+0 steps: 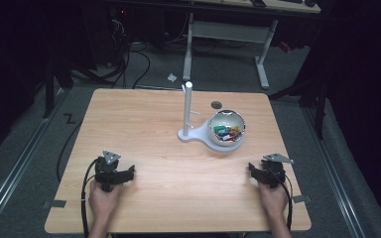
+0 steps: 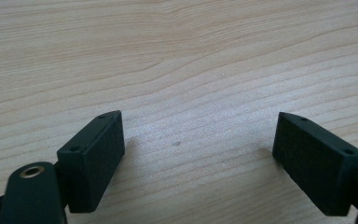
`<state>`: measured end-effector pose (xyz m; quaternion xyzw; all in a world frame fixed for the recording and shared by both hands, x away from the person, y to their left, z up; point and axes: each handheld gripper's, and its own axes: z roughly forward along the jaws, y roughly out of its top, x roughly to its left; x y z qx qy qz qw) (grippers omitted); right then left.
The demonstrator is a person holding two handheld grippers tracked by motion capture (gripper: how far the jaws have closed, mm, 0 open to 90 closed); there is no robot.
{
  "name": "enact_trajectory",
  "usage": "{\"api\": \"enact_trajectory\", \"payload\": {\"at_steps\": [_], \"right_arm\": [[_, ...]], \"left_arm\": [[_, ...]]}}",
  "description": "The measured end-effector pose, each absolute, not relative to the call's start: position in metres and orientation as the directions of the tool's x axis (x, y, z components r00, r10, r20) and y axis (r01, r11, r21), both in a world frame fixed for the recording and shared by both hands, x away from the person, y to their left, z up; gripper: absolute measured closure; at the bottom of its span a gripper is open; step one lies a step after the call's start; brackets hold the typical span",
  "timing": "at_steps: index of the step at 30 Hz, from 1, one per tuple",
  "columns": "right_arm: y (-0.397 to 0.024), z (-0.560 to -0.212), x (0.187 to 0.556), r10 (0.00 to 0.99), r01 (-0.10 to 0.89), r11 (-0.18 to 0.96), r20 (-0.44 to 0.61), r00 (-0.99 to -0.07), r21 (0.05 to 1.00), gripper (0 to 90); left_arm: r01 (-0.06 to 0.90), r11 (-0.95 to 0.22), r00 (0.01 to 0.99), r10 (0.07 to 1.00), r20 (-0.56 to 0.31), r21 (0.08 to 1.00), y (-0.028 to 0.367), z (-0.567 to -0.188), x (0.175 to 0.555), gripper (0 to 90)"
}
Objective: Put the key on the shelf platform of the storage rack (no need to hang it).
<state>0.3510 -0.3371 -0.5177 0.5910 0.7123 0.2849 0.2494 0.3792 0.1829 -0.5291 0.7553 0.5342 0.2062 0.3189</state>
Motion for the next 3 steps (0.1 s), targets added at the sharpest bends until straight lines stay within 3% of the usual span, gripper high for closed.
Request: {"api": "enact_trajectory", "payload": {"at_steps": [3], "right_arm": [[-0.3371,-0.5178,0.3510,0.984,0.699,0.139,-0.017,-0.178,0.702,43.2]], "left_arm": [[0.675,-0.226,0.345,0.938,-0.030,0.702,0.1830,-0.5290,0.3792,17.1]]}}
